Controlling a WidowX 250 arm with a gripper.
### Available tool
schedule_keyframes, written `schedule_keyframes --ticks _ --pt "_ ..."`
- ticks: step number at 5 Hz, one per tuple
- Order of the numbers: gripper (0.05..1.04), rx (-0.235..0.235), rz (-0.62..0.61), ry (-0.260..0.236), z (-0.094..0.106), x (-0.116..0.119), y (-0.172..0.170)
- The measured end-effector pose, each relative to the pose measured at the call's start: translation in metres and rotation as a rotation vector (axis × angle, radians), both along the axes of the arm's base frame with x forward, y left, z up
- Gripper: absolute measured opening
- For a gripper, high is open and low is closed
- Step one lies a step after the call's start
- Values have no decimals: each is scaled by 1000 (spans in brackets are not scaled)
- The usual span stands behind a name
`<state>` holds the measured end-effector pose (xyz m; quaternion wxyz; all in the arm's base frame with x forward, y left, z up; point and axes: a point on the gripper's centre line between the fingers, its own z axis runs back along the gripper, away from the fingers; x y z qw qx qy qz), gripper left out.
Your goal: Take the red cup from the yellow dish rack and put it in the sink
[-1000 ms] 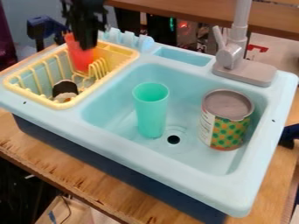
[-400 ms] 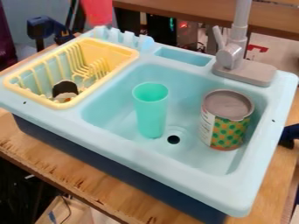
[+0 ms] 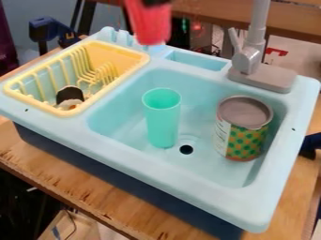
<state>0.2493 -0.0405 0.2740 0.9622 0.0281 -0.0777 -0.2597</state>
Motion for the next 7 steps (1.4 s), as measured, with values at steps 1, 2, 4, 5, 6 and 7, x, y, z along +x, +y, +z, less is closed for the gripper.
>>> schedule_keyframes --ticks 1,2,4,5,6,7 --pt "80 10 -105 52 -24 -9 -29" --pt "80 16 -145 74 -47 -10 -43" --pt "80 49 -149 148 -85 -7 -49" --pt "80 38 -162 118 -105 1 -54" --pt "80 25 -147 82 -117 11 -59" --pt "80 5 -145 76 -127 18 -65"
